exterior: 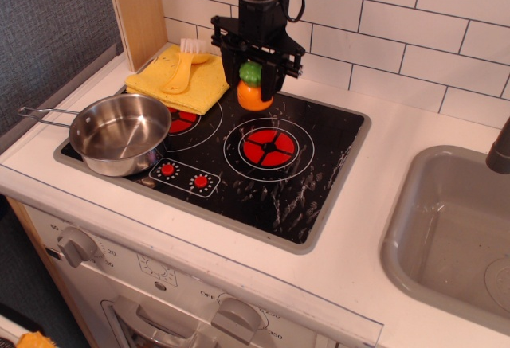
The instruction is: Put the carrot next to the yellow cloth touching the right burner
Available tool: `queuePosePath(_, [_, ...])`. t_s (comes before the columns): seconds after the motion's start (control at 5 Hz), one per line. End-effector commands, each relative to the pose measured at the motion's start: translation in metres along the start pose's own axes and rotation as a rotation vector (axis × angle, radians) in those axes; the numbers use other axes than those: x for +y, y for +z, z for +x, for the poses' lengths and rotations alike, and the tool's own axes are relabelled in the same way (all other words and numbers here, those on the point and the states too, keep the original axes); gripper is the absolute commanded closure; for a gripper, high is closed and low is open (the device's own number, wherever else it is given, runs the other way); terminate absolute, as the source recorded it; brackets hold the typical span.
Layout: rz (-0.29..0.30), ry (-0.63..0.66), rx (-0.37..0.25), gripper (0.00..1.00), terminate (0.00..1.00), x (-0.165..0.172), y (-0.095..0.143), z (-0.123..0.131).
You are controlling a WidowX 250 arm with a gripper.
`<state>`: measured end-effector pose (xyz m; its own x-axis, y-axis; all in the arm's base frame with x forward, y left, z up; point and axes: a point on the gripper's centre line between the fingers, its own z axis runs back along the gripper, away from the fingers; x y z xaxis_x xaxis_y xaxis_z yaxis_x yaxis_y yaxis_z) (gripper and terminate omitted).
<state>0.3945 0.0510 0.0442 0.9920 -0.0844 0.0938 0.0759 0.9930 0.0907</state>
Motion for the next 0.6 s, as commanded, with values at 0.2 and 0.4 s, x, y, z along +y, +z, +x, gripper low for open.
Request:
queuePosePath(0.2, [-0.039, 0.013, -0.049, 0.0, 0.0, 0.007, 0.03, 0.003])
queuePosePath(0.4, [-0.068, 0.016, -0.076, 0.0, 0.0, 0.011, 0.05, -0.005])
